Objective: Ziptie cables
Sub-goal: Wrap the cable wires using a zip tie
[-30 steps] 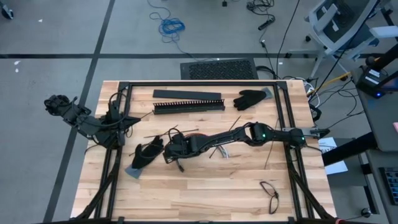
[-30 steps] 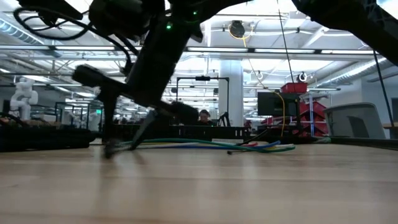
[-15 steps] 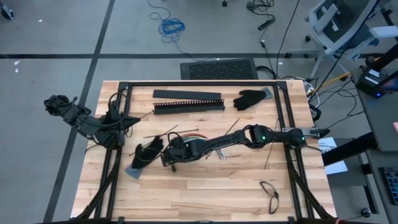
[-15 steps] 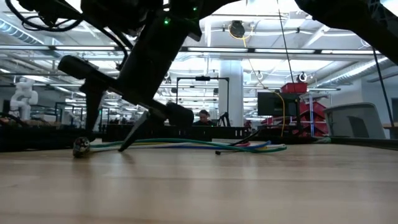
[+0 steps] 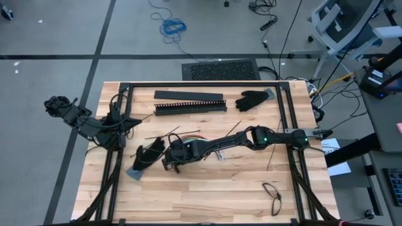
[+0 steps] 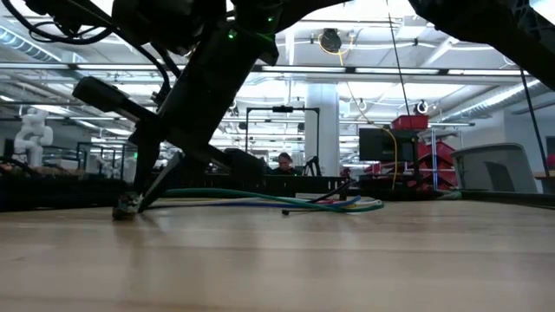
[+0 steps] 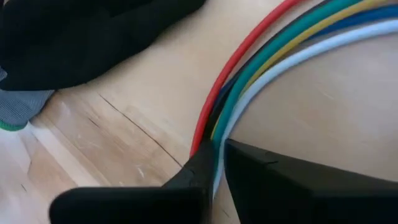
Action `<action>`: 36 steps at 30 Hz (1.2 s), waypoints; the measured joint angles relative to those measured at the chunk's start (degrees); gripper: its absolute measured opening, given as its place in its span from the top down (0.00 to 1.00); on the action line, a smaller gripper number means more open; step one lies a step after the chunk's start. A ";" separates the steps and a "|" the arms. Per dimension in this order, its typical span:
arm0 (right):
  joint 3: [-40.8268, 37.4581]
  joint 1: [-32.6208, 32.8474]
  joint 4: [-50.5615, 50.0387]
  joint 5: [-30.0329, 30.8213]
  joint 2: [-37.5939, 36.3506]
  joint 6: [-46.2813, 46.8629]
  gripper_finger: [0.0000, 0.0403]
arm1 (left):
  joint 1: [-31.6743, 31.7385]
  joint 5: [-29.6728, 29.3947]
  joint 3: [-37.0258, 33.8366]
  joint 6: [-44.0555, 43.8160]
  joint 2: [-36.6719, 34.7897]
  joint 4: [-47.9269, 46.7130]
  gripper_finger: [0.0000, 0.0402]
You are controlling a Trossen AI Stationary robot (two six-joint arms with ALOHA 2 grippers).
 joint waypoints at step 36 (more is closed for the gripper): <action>-0.08 -5.97 -27.91 -6.49 -4.20 -21.55 1.00 | -0.02 1.92 0.00 1.30 -0.02 -0.07 1.00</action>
